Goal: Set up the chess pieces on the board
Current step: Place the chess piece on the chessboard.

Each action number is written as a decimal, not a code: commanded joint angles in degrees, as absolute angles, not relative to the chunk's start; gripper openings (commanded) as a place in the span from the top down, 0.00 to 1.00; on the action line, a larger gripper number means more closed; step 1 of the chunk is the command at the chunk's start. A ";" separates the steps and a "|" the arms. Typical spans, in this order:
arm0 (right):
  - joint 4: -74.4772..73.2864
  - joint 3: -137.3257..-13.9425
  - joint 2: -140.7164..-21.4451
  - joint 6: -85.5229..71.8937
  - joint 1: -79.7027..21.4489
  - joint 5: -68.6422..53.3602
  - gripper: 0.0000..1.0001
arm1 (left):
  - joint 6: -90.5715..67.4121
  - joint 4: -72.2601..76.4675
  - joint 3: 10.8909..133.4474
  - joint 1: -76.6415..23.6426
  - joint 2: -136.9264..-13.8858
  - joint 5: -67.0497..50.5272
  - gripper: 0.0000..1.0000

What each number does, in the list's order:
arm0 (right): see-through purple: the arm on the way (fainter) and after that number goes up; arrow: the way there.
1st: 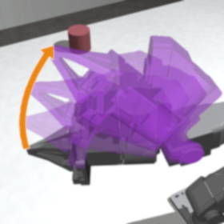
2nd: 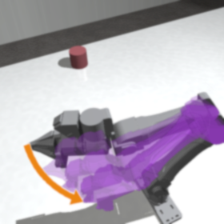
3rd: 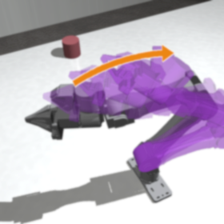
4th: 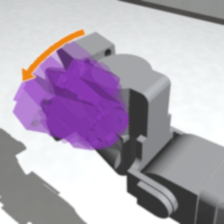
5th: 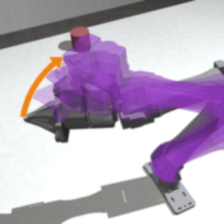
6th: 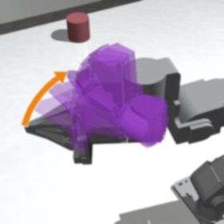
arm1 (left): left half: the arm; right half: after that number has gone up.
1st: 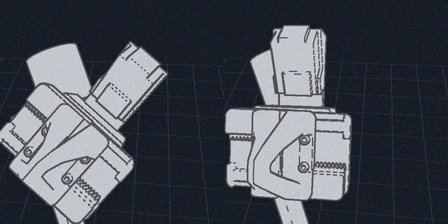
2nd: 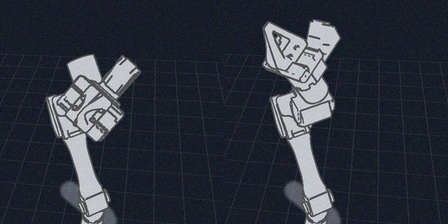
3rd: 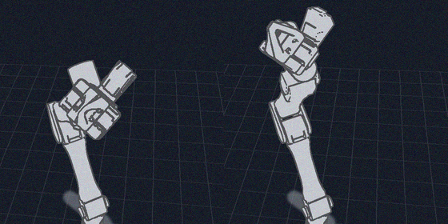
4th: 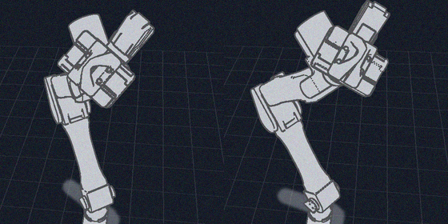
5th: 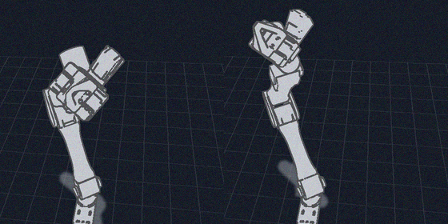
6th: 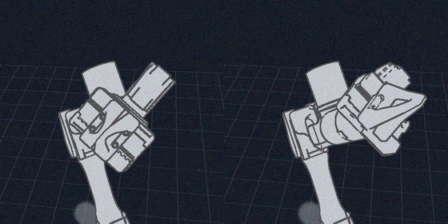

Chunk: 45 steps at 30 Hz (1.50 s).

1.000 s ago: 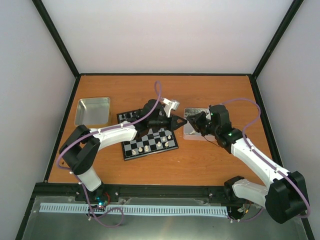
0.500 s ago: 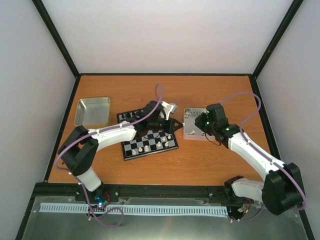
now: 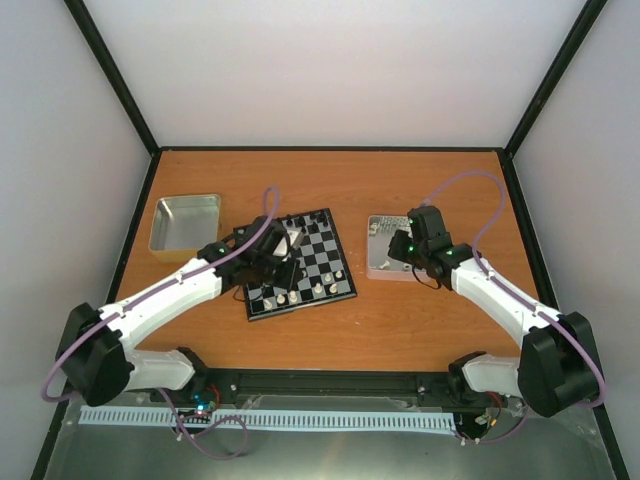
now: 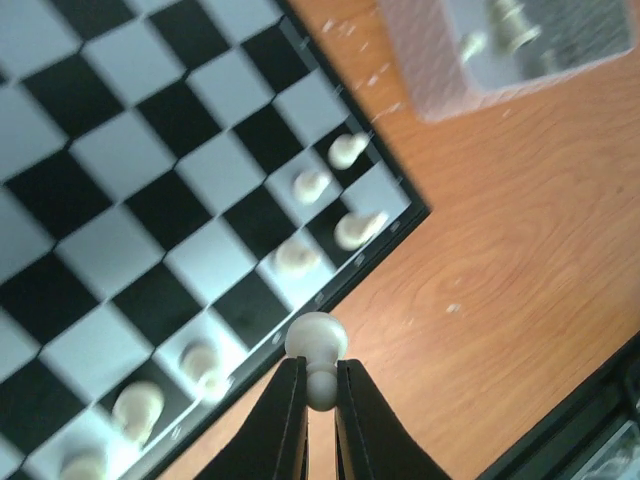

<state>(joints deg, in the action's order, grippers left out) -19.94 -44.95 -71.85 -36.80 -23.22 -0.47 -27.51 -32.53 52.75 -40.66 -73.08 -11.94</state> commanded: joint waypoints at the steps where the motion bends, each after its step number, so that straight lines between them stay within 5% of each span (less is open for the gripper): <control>1: -19.39 -46.16 -72.01 -34.77 -22.94 0.10 0.83 | -26.18 -50.30 53.13 -39.54 -71.03 -8.69 0.99; 16: -19.83 -45.40 -71.05 -36.12 -22.94 2.18 0.83 | -27.34 -66.59 60.54 -31.73 -75.07 7.36 0.99; 45: -19.91 -44.94 -68.74 -37.67 -22.85 3.35 0.83 | -22.41 -56.51 56.77 -30.27 -90.62 2.29 0.99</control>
<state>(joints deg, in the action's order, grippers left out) -19.99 -44.95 -70.19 -37.15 -23.16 2.57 -22.94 -58.28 56.73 -31.53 -91.02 1.32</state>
